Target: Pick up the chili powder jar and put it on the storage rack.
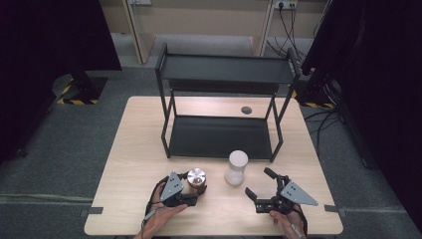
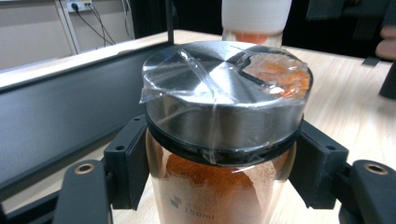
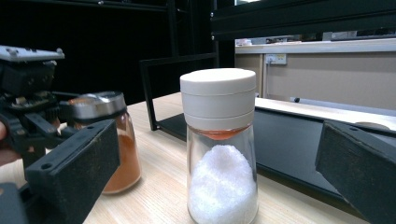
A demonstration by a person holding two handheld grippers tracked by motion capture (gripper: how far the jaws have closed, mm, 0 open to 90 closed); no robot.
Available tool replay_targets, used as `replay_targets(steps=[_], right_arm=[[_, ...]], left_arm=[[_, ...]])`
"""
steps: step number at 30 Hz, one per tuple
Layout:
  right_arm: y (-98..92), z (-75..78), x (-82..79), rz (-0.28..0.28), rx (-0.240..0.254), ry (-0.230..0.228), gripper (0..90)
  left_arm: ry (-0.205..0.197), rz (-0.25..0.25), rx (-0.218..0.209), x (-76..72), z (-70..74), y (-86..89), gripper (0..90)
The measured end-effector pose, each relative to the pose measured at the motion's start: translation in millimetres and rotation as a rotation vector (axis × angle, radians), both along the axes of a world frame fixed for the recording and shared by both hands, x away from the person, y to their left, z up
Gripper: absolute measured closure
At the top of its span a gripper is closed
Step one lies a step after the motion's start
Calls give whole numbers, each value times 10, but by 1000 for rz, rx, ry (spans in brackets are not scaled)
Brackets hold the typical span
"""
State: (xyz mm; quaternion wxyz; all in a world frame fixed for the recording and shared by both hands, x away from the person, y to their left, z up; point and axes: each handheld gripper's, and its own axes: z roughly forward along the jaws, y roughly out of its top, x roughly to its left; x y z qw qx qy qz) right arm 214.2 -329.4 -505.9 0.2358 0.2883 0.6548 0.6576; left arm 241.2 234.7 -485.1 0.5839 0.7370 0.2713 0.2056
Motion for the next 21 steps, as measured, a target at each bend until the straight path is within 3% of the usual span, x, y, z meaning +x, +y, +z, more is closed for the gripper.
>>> replay_targets(steps=[21], right_arm=[[2,15,-2,-5,-4,10,3]], left_arm=[[3,3,-18,83,370,-77,305]])
